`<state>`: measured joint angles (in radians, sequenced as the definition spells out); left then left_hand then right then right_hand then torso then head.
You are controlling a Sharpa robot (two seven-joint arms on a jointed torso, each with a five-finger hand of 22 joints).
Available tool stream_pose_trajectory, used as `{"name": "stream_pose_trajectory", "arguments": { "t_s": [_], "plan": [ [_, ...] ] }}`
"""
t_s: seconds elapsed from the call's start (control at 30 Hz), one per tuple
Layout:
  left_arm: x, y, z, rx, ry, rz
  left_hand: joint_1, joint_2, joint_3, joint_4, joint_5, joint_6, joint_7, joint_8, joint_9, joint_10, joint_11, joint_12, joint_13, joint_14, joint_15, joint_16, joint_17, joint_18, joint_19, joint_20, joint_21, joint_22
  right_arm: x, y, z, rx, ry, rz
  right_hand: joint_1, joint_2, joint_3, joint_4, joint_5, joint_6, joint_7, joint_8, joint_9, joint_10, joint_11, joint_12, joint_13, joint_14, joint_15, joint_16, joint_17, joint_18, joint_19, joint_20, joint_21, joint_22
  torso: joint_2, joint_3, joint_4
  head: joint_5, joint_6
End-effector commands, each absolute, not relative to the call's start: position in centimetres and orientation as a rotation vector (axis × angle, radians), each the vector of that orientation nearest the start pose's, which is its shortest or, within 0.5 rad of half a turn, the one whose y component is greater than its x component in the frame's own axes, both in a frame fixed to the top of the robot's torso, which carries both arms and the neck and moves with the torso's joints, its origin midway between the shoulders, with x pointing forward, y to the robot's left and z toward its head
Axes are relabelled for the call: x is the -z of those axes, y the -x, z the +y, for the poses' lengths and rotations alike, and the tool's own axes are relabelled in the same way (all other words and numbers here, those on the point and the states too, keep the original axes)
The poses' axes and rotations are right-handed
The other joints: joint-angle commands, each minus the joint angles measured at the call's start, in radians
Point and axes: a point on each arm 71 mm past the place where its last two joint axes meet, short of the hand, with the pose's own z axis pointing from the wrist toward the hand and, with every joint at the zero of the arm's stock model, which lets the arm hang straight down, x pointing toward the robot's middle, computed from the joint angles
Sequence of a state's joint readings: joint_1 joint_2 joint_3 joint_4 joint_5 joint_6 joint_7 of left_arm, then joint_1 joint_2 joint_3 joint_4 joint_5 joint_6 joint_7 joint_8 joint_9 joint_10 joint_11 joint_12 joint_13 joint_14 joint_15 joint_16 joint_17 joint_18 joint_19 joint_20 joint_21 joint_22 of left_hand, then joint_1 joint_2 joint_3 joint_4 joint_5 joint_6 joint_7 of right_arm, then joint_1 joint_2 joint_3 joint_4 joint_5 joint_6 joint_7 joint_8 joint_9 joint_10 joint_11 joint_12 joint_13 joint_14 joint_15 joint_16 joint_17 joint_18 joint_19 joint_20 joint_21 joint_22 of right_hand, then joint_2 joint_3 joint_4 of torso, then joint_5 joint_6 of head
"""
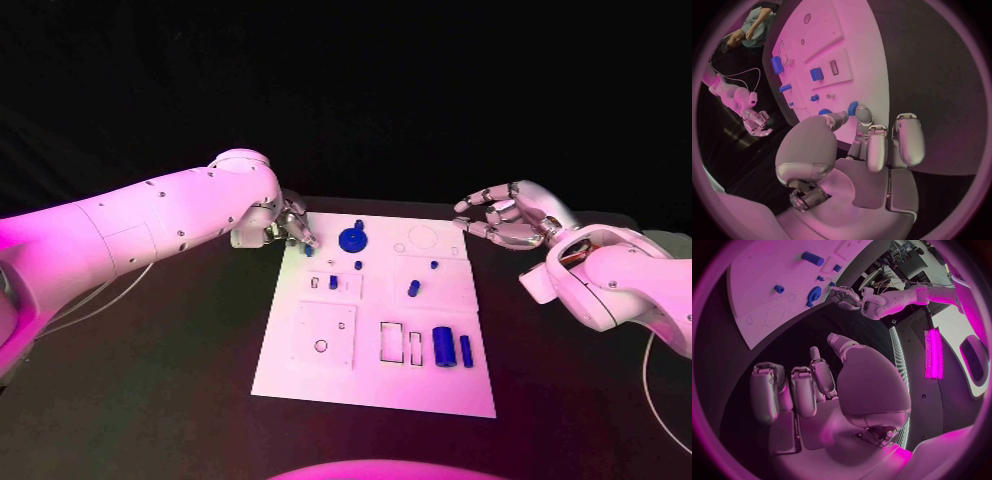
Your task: Assemble the parts on the task board
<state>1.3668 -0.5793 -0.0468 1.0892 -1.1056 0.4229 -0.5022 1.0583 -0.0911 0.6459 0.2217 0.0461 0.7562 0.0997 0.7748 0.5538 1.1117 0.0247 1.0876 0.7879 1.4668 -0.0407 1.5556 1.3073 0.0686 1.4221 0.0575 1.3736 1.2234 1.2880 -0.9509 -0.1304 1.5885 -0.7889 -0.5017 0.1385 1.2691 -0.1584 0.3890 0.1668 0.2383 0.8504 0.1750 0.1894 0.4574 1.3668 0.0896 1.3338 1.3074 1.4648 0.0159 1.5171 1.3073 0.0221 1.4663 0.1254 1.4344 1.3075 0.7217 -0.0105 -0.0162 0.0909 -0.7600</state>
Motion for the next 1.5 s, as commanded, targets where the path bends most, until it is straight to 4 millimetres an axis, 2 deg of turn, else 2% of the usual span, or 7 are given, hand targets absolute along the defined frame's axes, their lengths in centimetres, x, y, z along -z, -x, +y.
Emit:
{"name": "stream_pose_trajectory", "arguments": {
  "t_s": [0.03,0.2,0.4,0.77,1.13,1.23,1.5],
  "plan": [
    [17.1,-56.7,20.6,0.275,0.106,2.377,0.024,0.006,0.011,-0.019,0.005,-0.001,-0.007,0.009,0.004,0.0,-0.007,0.004,-0.002,0.097,-0.004,0.002,0.244,0.004,0.0,-0.002,0.006,0.001,16.1,-47.8,-24.0,-0.997,-0.394,1.551,-0.007,-0.002,0.001,0.005,0.005,-0.001,-0.004,0.004,-0.002,0.0,-0.005,-0.002,0.016,0.068,-0.005,-0.004,0.097,0.017,0.003,-0.008,-0.004,0.163,0.0,0.0005,0.0,0.0,-0.002],
    [17.1,-56.7,20.6,0.303,0.132,2.368,0.085,0.021,0.066,-0.075,0.005,-0.012,-0.013,0.031,0.016,0.0,-0.013,0.004,-0.004,0.097,-0.01,0.002,0.244,0.004,0.0,-0.005,0.007,0.004,16.1,-47.8,-24.1,-0.997,-0.395,1.552,-0.007,-0.002,0.001,0.005,0.005,-0.001,-0.004,0.004,-0.002,0.0,-0.005,-0.002,0.016,0.068,-0.005,-0.004,0.097,0.017,0.003,-0.008,-0.004,0.163,0.0,0.0004,-0.0007,0.001,-0.003],
    [17.1,-56.7,20.6,0.32,0.151,2.363,0.12,0.016,0.165,-0.141,0.005,-0.028,-0.012,0.072,0.046,0.005,-0.012,0.002,-0.009,0.098,-0.01,0.003,0.245,0.003,0.0,-0.006,0.008,0.006,16.1,-47.8,-24.1,-0.997,-0.395,1.552,-0.007,-0.002,0.001,0.005,0.005,-0.001,-0.004,0.004,-0.002,0.0,-0.005,-0.002,0.016,0.068,-0.005,-0.004,0.097,0.017,0.003,-0.008,-0.004,0.163,0.0,0.0003,-0.0002,0.0,-0.004],
    [17.0,-56.2,21.1,0.352,0.195,2.356,0.113,0.001,0.22,-0.171,0.005,-0.034,-0.013,0.1,0.068,0.026,-0.014,0.019,0.01,0.098,-0.012,0.003,0.245,0.002,0.003,-0.006,0.011,0.012,16.2,-47.9,-24.2,-0.995,-0.396,1.551,-0.008,-0.001,0.002,0.007,0.005,-0.001,-0.004,0.005,-0.002,0.0,-0.005,-0.003,0.016,0.067,-0.005,-0.005,0.094,0.018,0.002,-0.008,-0.006,0.161,-0.001,0.0002,0.0005,0.002,-0.002],
    [16.3,-53.8,22.0,0.407,0.212,2.301,0.1,-0.022,0.27,-0.198,0.006,-0.023,-0.018,0.117,0.08,0.067,-0.02,0.055,0.054,0.098,-0.017,0.004,0.246,-0.001,0.013,-0.009,0.023,0.032,16.2,-47.9,-24.4,-0.99,-0.402,1.549,-0.009,-0.001,0.002,0.008,0.005,-0.001,-0.004,0.006,-0.002,0.001,-0.005,-0.002,0.016,0.067,-0.005,-0.005,0.094,0.018,0.002,-0.008,-0.007,0.161,-0.003,0.0014,0.0051,0.005,-0.006],
    [16.5,-52.9,22.2,0.413,0.2,2.281,0.097,-0.026,0.278,-0.201,0.006,-0.02,-0.019,0.119,0.082,0.076,-0.021,0.063,0.065,0.098,-0.018,0.003,0.245,-0.003,0.016,-0.01,0.026,0.038,16.2,-47.9,-24.5,-0.99,-0.403,1.549,-0.009,-0.001,0.002,0.008,0.005,-0.001,-0.004,0.006,-0.002,0.001,-0.005,-0.002,0.016,0.067,-0.005,-0.005,0.094,0.018,0.002,-0.008,-0.007,0.161,-0.004,0.0001,0.008,0.002,-0.008],
    [17.4,-51.3,21.9,0.423,0.146,2.238,0.088,-0.04,0.299,-0.208,0.007,-0.01,-0.024,0.125,0.085,0.101,-0.026,0.083,0.092,0.099,-0.022,0.004,0.247,-0.006,0.025,-0.013,0.037,0.057,16.2,-47.8,-24.5,-0.991,-0.403,1.551,-0.009,-0.001,0.002,0.008,0.005,-0.001,-0.004,0.006,-0.002,0.001,-0.005,-0.002,0.016,0.067,-0.005,-0.005,0.094,0.018,0.002,-0.008,-0.007,0.161,-0.004,-0.0001,0.0068,0.008,-0.011]
  ]
}}
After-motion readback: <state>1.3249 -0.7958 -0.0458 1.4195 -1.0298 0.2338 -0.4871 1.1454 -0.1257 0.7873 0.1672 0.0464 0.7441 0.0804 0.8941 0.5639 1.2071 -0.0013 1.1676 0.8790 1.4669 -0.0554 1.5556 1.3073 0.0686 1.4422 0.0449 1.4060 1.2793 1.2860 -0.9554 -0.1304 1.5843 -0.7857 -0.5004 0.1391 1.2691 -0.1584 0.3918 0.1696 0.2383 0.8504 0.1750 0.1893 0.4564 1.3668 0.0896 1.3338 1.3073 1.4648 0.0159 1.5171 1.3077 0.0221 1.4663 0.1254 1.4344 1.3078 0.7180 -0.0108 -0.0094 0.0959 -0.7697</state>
